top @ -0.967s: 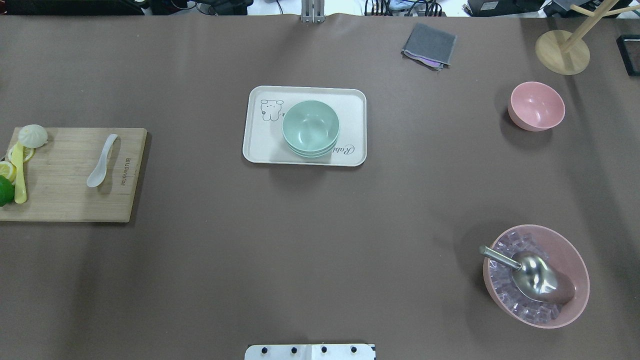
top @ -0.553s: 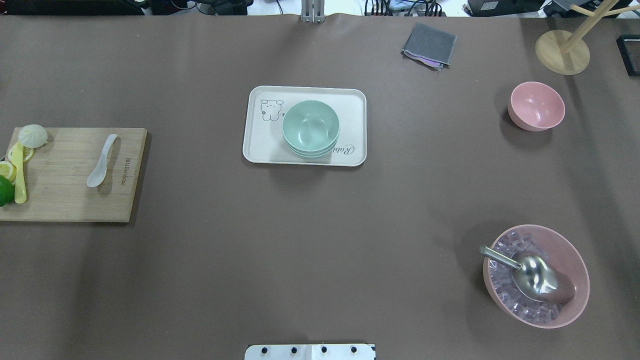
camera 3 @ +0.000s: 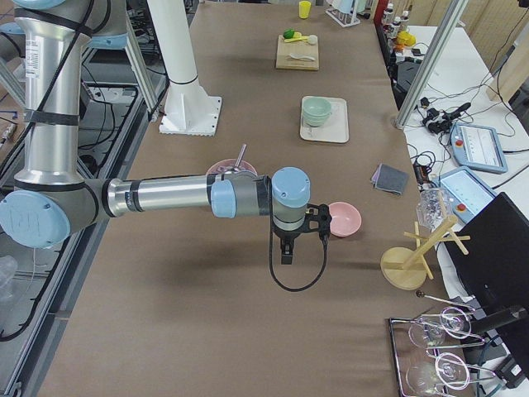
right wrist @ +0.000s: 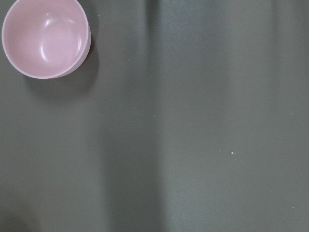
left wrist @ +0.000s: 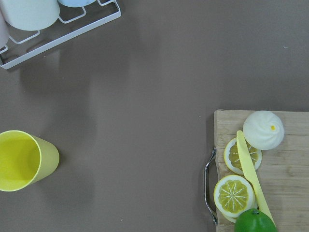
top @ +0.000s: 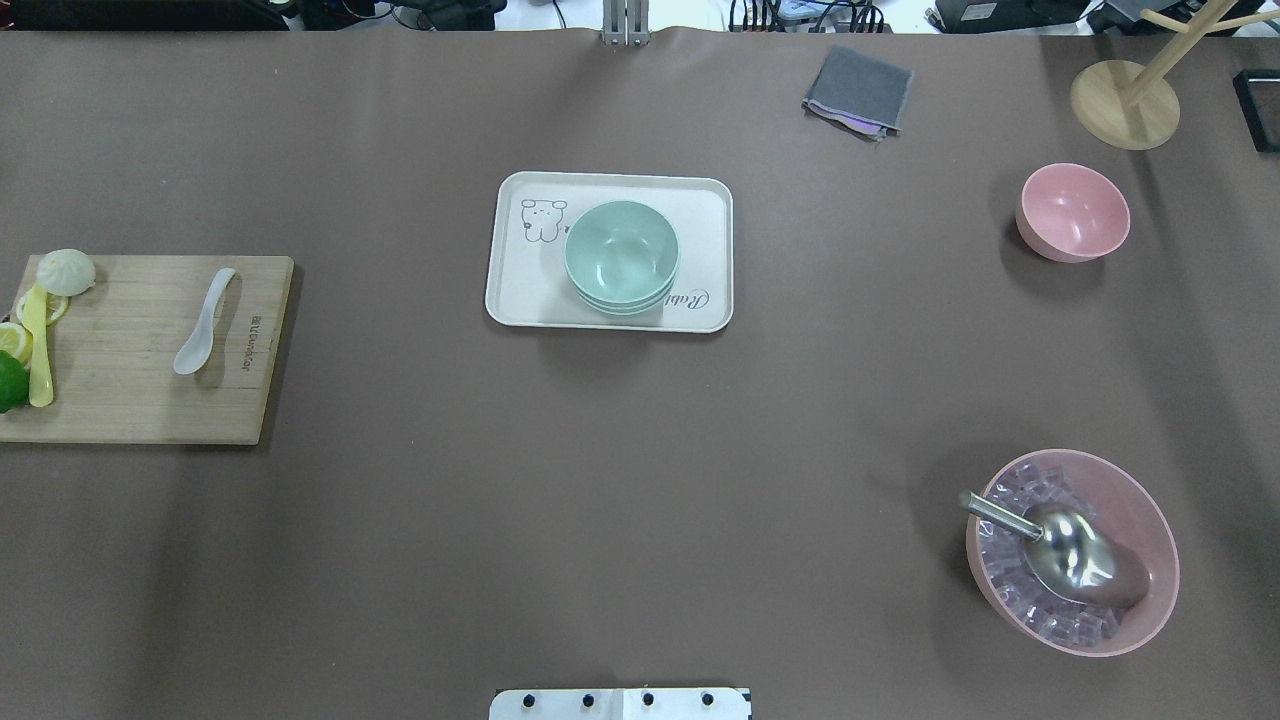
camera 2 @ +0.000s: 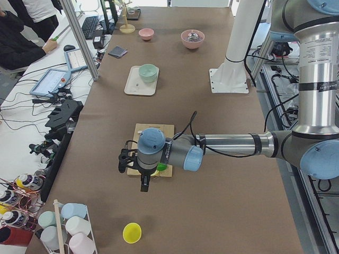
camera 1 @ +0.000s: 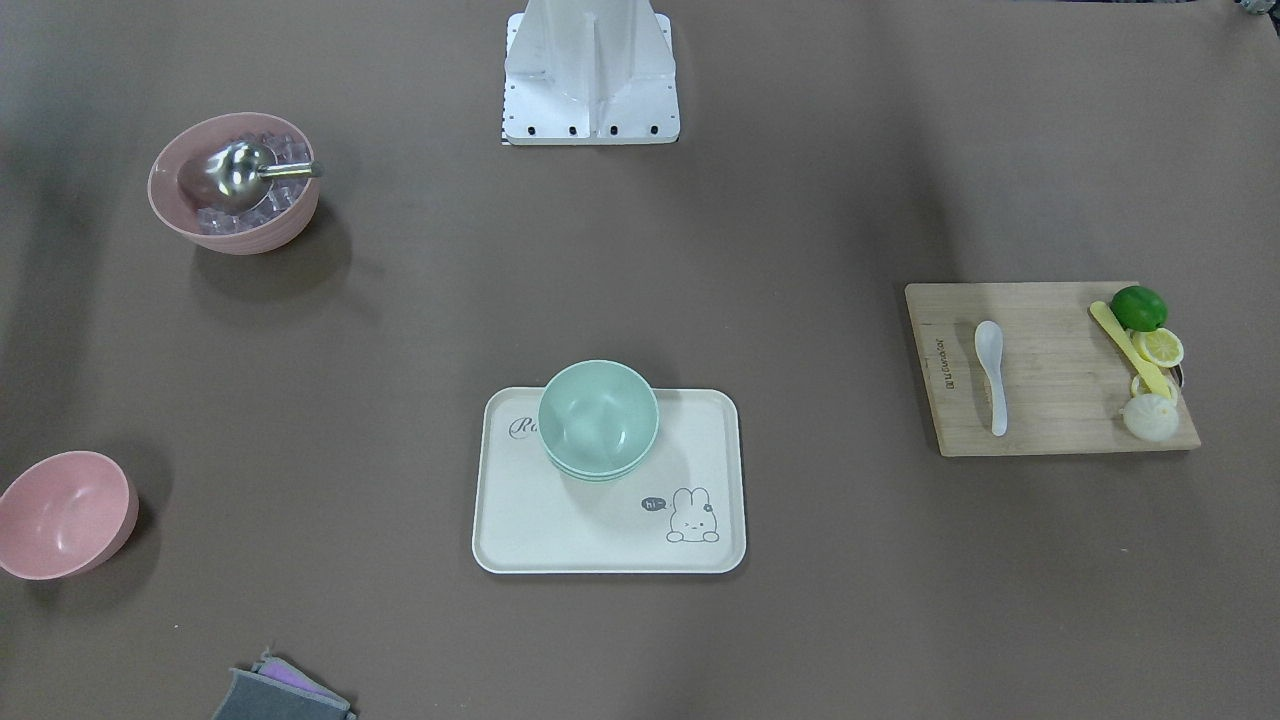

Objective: Stack pink bowl on green and place spoon

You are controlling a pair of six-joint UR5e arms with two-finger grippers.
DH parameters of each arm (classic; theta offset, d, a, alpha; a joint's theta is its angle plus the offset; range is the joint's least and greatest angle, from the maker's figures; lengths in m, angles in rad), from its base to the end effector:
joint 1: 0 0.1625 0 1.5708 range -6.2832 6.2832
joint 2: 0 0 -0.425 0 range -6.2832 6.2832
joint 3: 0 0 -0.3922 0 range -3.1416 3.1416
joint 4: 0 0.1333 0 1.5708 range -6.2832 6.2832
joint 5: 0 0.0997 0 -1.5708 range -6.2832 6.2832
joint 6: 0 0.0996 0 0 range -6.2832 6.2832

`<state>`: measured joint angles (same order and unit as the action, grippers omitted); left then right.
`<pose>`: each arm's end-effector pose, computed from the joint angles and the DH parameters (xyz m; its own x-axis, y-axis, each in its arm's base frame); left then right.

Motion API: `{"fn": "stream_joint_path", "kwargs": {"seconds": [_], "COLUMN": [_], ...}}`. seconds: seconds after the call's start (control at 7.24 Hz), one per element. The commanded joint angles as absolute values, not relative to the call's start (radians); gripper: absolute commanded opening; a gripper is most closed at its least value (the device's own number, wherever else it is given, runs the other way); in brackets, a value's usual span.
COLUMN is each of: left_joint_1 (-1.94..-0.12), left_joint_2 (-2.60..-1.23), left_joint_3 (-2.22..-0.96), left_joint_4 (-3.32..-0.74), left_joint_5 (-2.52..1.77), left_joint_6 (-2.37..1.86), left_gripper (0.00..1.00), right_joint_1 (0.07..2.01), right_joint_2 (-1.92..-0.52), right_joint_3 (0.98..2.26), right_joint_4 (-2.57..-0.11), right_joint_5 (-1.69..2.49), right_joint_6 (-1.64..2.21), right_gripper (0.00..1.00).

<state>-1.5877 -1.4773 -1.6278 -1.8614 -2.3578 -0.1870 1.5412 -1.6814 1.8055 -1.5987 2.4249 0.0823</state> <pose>-0.0706 -0.4653 0.6429 0.6935 -0.0167 -0.7203 0.1479 0.9818 0.1196 0.0449 -0.4493 0.5919 0.6547 -0.0097 0.7558 -0.0244 0.9991 0.0340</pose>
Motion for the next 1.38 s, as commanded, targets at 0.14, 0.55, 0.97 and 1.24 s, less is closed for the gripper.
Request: {"fn": "stream_joint_path", "kwargs": {"seconds": [0.14,0.55,0.97,1.24], "left_joint_1": [-1.588,-1.585,-1.510,-1.416], "left_joint_2": [-1.482,-1.499,-1.606,-1.684], "left_joint_3": [-1.629,-1.632,-1.657,-1.673], "left_joint_4": [-1.858,-1.861,-1.868,-1.878], "left_joint_5": [-2.359,-2.355,-2.350,-2.361], "left_joint_6": [-0.189,-0.189,-0.189,-0.370], "left_gripper": [0.98,0.98,0.98,0.98], "right_joint_1": [1.540,1.540,1.540,1.540], "right_joint_2": [-1.675,-1.672,-1.663,-1.626], "right_joint_3": [1.805,1.805,1.805,1.807], "right_joint_4": [-1.600,-1.600,-1.592,-1.592], "right_joint_5": [2.427,2.427,2.444,2.433], "right_joint_6": [0.084,0.086,0.086,0.068], "right_gripper": [1.00,1.00,1.00,1.00]}}
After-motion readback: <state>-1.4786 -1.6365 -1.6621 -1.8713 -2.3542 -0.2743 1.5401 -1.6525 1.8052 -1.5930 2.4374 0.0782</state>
